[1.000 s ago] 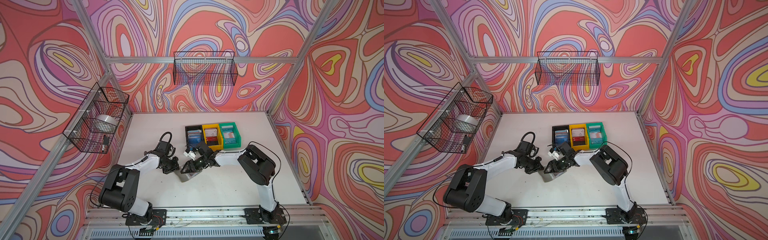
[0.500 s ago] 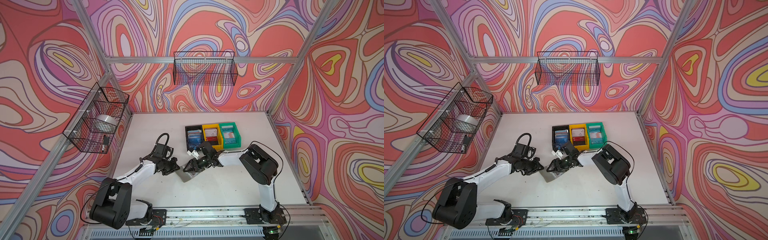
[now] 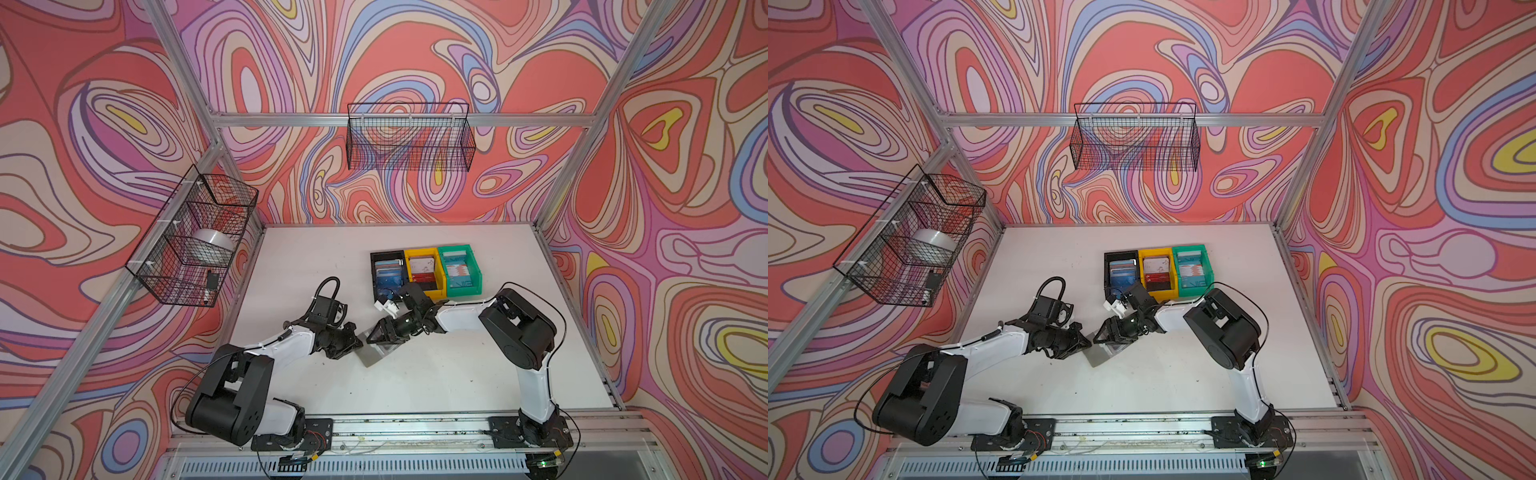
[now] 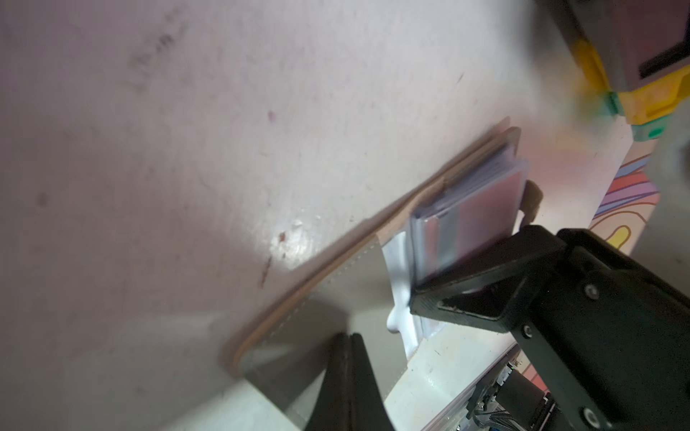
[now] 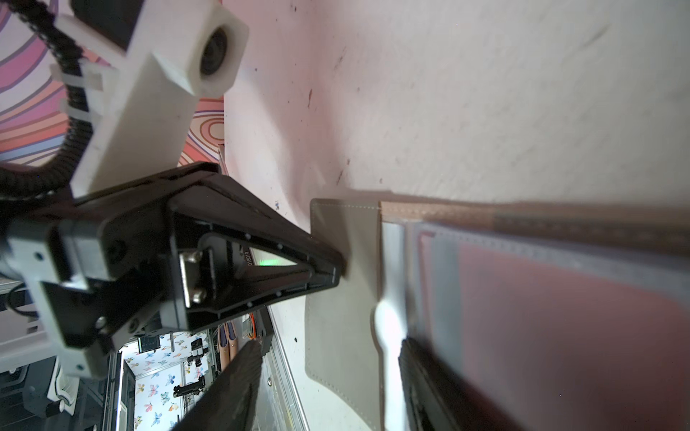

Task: Take the credit cards out of the card holder
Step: Open the card holder at the center of the table.

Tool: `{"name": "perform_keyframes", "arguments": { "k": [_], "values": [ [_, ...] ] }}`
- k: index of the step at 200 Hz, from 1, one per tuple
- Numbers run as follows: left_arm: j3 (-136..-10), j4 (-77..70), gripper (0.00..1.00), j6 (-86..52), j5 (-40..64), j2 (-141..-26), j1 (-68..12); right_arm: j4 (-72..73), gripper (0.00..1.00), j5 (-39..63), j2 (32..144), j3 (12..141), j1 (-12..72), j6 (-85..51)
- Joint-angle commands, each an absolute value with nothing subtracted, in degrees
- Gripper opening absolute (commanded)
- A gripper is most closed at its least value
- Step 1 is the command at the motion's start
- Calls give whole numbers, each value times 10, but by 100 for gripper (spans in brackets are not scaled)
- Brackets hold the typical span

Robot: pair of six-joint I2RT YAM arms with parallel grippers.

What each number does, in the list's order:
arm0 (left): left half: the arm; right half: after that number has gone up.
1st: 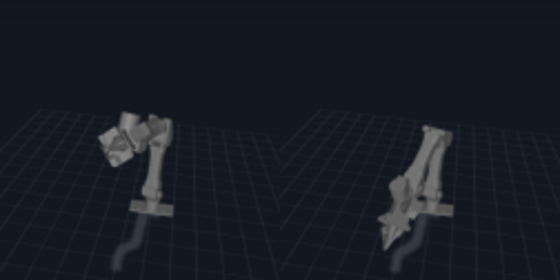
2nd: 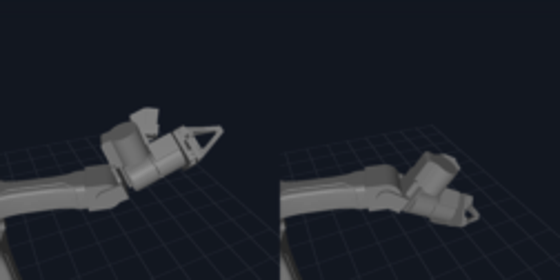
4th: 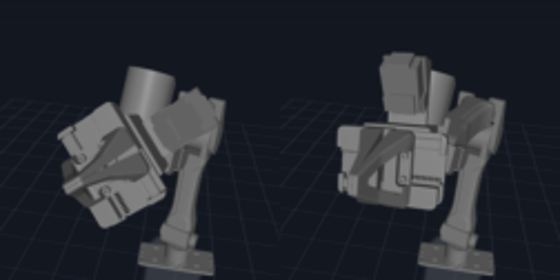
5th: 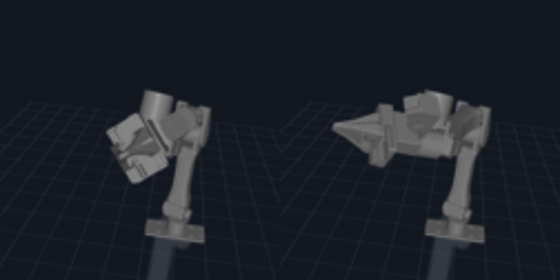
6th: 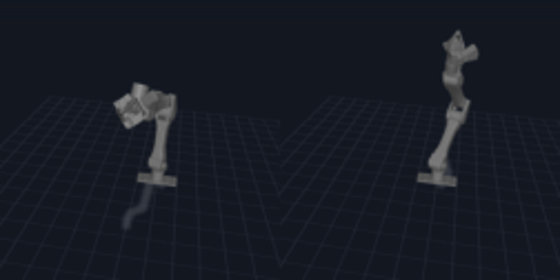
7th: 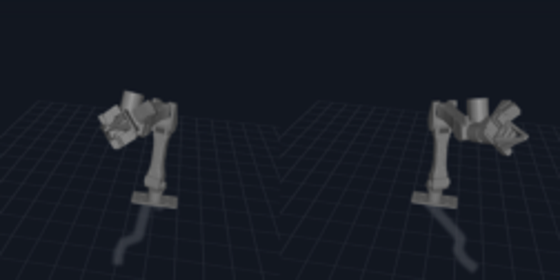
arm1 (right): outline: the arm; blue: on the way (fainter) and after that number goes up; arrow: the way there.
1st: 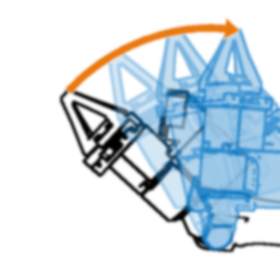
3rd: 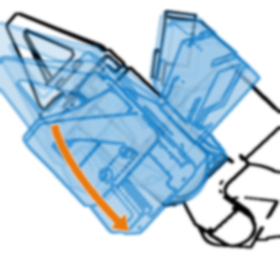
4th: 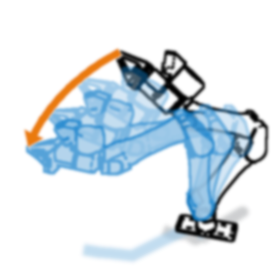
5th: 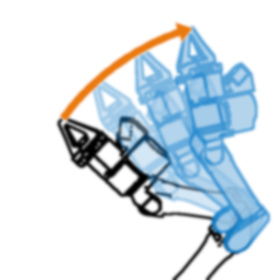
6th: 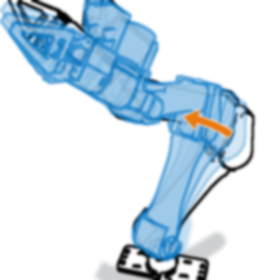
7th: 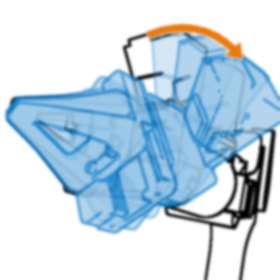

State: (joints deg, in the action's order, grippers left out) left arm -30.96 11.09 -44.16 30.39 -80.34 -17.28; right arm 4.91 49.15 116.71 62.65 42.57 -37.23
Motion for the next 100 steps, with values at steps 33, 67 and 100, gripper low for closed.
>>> {"name": "perform_keyframes", "arguments": {
  "k": [33, 67, 100],
  "values": [
    [-311, 77, 0, -431, 273, -862, -174, -100, 63, 398, 1115, 666, 422, -304],
    [-325, 54, 0, -432, 282, -891, -174, -212, 63, 305, 1082, 711, 422, -248],
    [-364, 70, 0, -411, 278, -914, -175, -246, 63, 258, 1081, 723, 417, -236]
  ]
}}
